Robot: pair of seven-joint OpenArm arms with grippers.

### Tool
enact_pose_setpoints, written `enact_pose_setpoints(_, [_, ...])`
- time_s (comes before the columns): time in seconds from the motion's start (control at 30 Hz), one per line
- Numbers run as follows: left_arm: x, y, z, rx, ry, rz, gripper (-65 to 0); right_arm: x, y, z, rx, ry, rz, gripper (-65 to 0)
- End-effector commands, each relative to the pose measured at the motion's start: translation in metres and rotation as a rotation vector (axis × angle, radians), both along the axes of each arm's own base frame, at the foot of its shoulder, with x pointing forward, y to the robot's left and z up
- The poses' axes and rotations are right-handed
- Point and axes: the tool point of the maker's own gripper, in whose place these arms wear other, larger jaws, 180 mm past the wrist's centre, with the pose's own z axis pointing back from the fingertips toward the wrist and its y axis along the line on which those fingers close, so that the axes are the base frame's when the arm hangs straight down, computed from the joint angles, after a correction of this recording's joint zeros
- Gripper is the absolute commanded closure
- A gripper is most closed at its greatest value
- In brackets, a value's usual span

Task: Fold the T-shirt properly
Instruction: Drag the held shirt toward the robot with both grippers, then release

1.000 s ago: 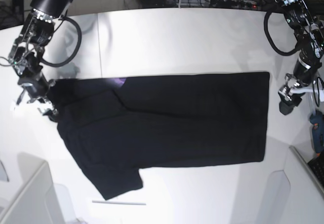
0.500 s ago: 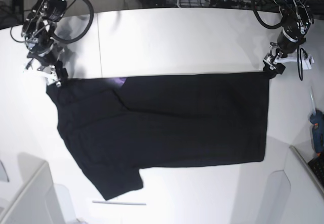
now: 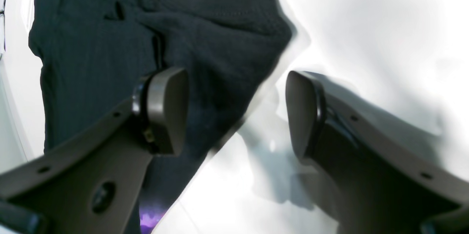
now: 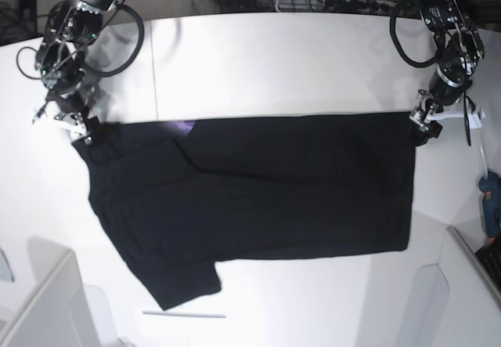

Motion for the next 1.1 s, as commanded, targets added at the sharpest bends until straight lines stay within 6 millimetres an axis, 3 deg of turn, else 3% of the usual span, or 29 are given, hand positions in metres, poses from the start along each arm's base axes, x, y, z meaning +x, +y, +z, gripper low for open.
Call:
enact_pose_setpoints(0.0, [0.0,-0.009,-0.003,-0.021,0.023,-0.029,-53.8,-0.001,0.0,-0.003,0.003,0.021,0.006,-39.3])
enact_pose_setpoints(0.13, [0.007,-0.018,-0.004,-0.033,0.017,-0.048,-51.8,0.0,0.001,-0.006,0.01,0.027,0.007,-39.3])
enact_pose_setpoints(0.37, [0.008,-0.019,-0.011,-0.055,0.033,-0.041,-23.4,0.005,0.001,-0.005,0.014,0.018,0.005,-39.2])
enact_pose_setpoints(0.57, [0.008,-0.018,-0.017,-0.066,0.046,-0.032,-8.7,0.012,0.003,-0.005,0.028,0.013,0.005,-38.6])
enact_pose_setpoints(0.63, [0.008,-0.016,-0.017,-0.064,0.048,-0.031,0.0,0.013,0.003,-0.005,0.027,0.011,0.006,-31.7])
enact_pose_setpoints(0.8, [0.01,-0.024,-0.019,-0.044,0.069,-0.091,0.0,0.023,0.007,0.006,-0.005,-0.064,0.085,0.0])
enact_pose_setpoints(0.93, [0.01,-0.03,-0.018,-0.016,0.087,-0.152,0.0,0.02,-0.002,0.007,-0.041,-0.08,0.045,0.0])
enact_pose_setpoints(1.07, [0.002,-0.019,-0.019,0.006,0.108,-0.154,0.0,0.008,-0.006,0.007,-0.067,-0.074,0.04,0.0])
